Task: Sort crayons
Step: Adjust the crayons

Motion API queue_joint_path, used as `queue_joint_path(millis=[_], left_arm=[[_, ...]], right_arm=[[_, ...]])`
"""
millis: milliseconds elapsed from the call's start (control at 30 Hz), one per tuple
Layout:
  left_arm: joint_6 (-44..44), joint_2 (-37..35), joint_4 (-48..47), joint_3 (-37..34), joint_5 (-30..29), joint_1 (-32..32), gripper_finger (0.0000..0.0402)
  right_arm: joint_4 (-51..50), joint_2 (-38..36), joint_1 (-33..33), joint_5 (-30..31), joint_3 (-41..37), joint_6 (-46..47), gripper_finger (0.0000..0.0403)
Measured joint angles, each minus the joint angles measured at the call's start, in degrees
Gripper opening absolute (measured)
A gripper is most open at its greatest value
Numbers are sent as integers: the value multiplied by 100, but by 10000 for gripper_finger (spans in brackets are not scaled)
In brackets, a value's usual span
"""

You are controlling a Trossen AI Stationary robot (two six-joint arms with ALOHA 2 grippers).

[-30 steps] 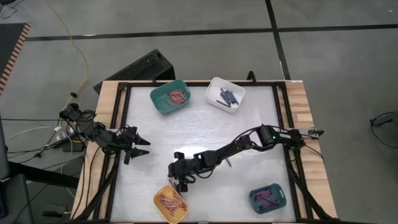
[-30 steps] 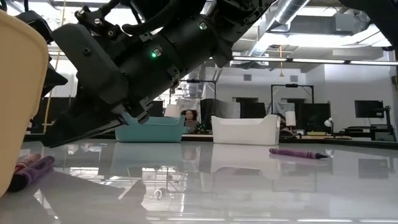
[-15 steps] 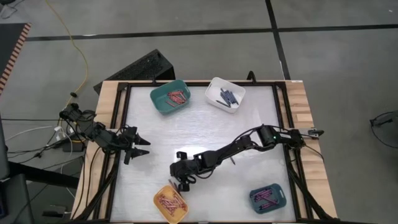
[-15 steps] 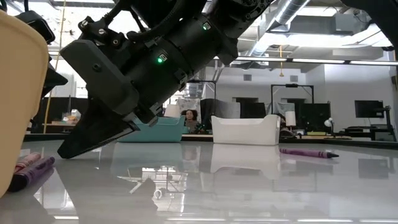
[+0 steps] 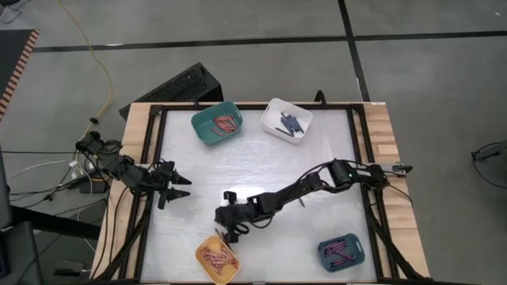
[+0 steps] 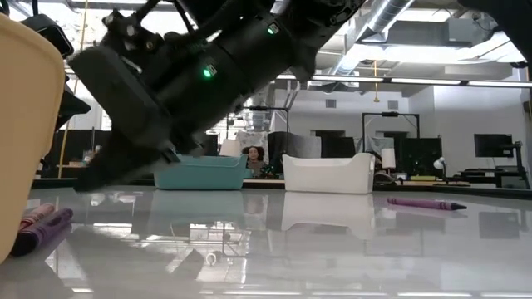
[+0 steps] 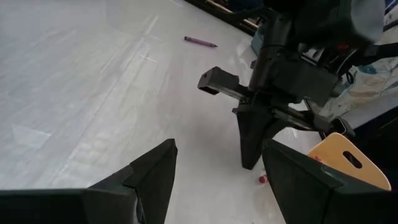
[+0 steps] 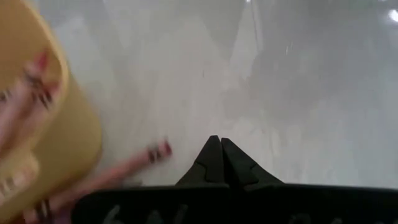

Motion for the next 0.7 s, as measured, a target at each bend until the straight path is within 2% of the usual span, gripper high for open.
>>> queue_joint_path(millis=[267, 700], left_arm=[[0, -1, 0, 0, -3, 0, 228], [0, 0, 0, -1, -6, 0, 228]], right_arm=[[751, 336, -98, -717, 4, -14, 0], [13, 269, -18, -863, 30, -24, 0]])
